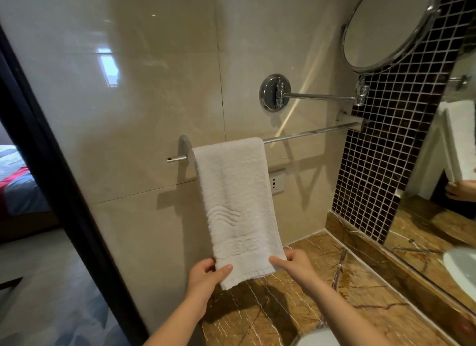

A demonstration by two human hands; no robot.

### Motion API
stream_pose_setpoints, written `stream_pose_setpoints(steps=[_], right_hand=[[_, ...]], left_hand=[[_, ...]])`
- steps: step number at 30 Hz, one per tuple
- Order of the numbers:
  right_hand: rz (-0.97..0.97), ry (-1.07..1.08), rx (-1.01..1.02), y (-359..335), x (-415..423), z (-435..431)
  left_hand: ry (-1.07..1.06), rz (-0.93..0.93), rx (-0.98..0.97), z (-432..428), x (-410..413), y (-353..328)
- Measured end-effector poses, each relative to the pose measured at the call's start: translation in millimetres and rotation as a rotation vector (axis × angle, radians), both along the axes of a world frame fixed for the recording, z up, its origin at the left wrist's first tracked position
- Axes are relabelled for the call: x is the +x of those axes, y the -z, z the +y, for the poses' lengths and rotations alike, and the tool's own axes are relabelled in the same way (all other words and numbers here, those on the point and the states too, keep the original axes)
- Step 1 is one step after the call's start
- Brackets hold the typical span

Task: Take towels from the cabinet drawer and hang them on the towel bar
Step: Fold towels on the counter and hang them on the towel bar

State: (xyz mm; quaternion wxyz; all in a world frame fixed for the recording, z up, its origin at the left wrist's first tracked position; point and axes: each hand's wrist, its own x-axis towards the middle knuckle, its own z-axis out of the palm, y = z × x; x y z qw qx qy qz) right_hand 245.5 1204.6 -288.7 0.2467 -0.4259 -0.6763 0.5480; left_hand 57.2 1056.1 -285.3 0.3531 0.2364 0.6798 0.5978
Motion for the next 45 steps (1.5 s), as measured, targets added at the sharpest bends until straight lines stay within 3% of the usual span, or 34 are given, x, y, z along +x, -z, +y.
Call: stream_pose_setpoints(steps=[7,13,17,22,28,34,45], right_hand=[[-0.197,0.099,0.362,9.3,-18.2,2.5],[-0.010,0.193,0.207,20.0,-18.1,-3.1],[0.087,0.275,0.143,17.9,-19.2,-6.8],[0.249,0.284,-0.043,6.2,-22.4,-8.0],[0.145,0.159,0.023,3.1,-18.9,-9.7],[0.072,0.206,-0.031,1.4,-6.6,-14.2],[0.148,0.235,-0.112,-2.6,4.9,-20.0]], left_hand=[[-0.115,0.037,0.088,8.4,6.2,-4.1],[-0.069,-0.036,0.049,9.5,-0.4,3.1],[0.032,0.052,-0.056,10.2,-5.0,8.9],[0.012,0.058,-0.039,14.1,-7.0,8.3],[0.027,0.059,-0.016,10.7,-6.2,10.4],[0.019,0.013,-0.050,6.2,-2.0,11.6],[0.033,-0.017,-0.008,3.5,3.5,11.6]])
